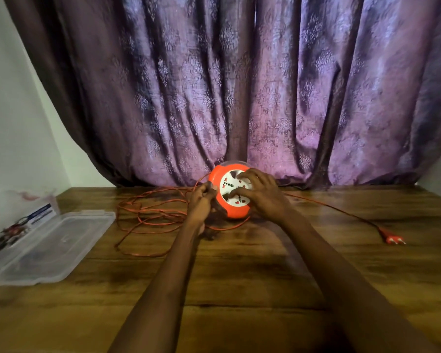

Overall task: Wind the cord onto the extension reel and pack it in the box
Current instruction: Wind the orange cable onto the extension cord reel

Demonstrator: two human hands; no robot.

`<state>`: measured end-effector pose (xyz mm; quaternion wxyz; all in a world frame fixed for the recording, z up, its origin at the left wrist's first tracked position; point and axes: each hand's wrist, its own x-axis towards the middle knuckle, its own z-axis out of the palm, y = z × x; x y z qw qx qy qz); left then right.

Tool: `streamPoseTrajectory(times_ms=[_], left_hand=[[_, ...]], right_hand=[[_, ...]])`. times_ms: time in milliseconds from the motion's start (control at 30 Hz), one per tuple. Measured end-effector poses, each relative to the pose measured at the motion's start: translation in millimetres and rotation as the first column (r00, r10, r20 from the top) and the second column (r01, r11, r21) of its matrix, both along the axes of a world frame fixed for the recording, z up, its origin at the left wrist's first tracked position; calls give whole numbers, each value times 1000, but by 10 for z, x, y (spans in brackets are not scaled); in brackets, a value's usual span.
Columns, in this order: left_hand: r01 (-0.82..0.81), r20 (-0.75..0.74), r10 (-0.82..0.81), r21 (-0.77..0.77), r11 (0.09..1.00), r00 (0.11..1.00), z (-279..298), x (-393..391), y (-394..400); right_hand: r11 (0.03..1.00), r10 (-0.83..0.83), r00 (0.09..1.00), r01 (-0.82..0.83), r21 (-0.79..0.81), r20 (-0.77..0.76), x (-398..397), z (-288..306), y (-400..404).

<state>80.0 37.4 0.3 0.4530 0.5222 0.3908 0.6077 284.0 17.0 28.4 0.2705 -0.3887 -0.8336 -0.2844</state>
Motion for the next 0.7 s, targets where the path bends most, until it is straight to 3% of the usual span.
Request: streamPoseTrajectory(times_ms=[67,167,267,333,400,433,467,533,567,633,700], left_hand=[[22,-36,-22,-2,1000,999,-18,-11,-9],[47,-19,-47,7,999,999,-47,45,-34],[60,32,-62,57,997,998,-37,205,-78],[18,18,-20,106,994,1000,-47,296,-97],[-19,10,18,148,989,1000,-74,348,-119],[-26,14,24,169,985,1000,-85,371,-140],[-37,20,34,179,983,999,-95,376,-147],[-56,23,52,190,980,998,-101,383,-148],[-66,24,62,193,979,998,-102,376,-142],[-78,29,74,203,976,997,-91,357,-138],[-111,42,105,197,974,994,-95,307,-108]], right_hand=[[1000,-24,990,24,4,140,59,33,32],[986,-97,971,63,154,220,119,35,77],[947,-249,968,237,216,29,28,0,7],[910,-403,901,414,35,-159,-113,19,-60],[846,-533,735,445,-295,-419,-222,62,-55],[807,-577,599,314,-501,-555,-265,119,-52],[775,-590,433,64,-629,-682,-305,175,-51],[718,-593,68,-406,-565,-803,-359,206,-9],[710,-596,-46,-497,-499,-802,-374,181,26],[717,-590,-92,-517,-468,-802,-390,106,72],[739,-559,48,-424,-523,-828,-359,47,95]])
